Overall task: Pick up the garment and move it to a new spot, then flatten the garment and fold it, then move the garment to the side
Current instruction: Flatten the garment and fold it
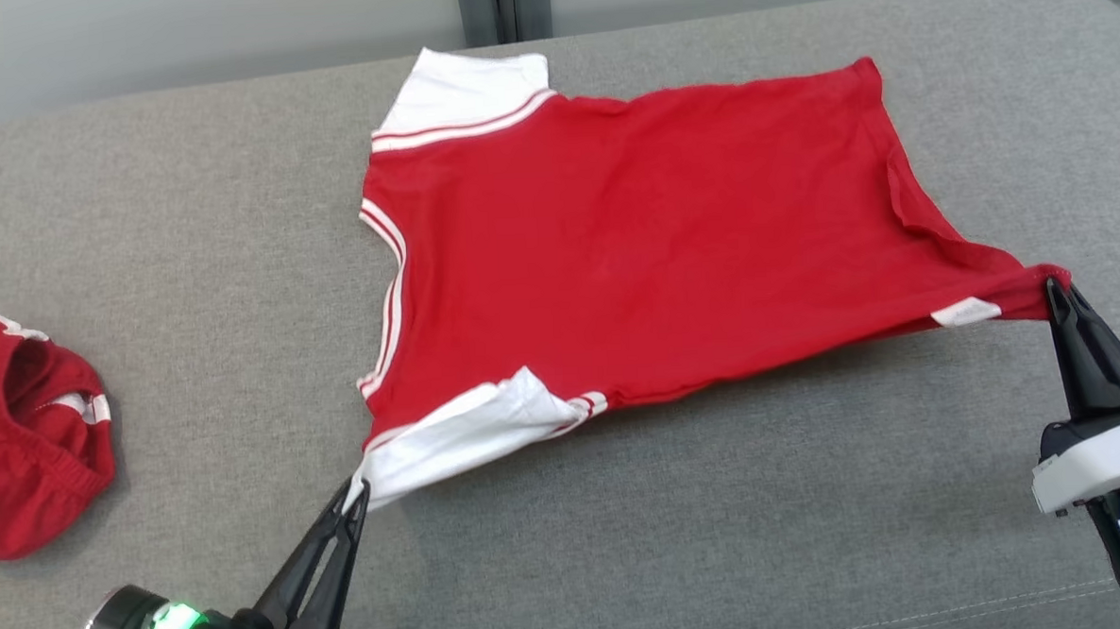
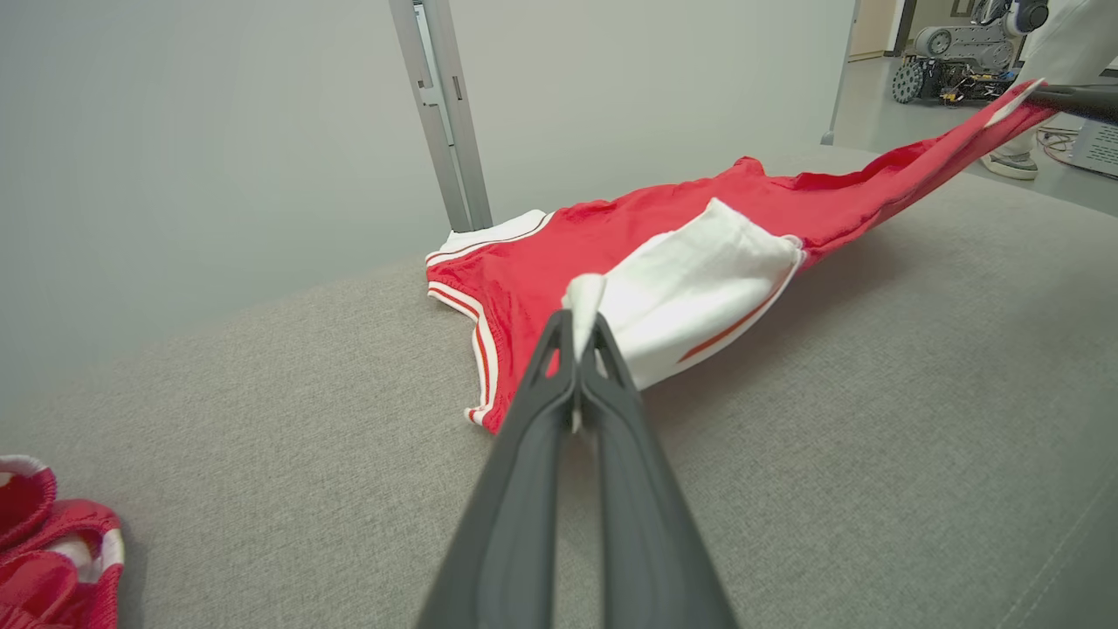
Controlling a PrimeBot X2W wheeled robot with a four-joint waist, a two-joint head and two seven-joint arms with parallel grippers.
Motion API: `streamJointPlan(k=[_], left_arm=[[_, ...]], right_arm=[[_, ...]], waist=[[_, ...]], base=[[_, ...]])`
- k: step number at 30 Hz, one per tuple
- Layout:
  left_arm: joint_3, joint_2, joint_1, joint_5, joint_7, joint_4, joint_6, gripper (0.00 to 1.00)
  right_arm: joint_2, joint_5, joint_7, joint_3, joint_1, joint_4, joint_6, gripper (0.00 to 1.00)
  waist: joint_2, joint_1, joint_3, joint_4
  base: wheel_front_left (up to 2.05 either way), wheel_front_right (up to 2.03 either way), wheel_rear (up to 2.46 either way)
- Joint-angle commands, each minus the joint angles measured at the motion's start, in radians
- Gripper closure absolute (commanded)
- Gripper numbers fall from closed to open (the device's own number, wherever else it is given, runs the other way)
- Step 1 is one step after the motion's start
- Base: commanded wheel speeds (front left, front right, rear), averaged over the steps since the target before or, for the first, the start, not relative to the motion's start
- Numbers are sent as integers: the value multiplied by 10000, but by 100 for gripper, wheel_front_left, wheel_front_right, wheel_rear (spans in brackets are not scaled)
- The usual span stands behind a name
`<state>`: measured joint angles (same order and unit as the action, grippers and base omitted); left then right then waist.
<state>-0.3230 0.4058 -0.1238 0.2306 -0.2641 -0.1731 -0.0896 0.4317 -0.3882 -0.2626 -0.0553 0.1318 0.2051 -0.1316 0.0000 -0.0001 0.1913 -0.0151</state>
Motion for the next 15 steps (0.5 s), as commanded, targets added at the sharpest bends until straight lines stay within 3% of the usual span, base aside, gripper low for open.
streamJointPlan(k=[1, 7, 15], left_arm=[[-15, 10, -241, 24, 12, -70, -18, 100], [-140, 6, -450, 36, 306, -252, 142, 100], [-207, -183, 1008, -58, 339, 861, 44, 100]], right_arm=[[-49, 93, -32, 111, -251, -124, 18, 100], [-236, 334, -32, 269, -790, -41, 18, 100], [-204, 288, -32, -153, -161, 1150, 18, 100]], waist=[[0, 1, -476, -148], [0, 1, -626, -260], [0, 1, -474, -322]], base=[[0, 0, 0], [0, 0, 0], [0, 0, 0]])
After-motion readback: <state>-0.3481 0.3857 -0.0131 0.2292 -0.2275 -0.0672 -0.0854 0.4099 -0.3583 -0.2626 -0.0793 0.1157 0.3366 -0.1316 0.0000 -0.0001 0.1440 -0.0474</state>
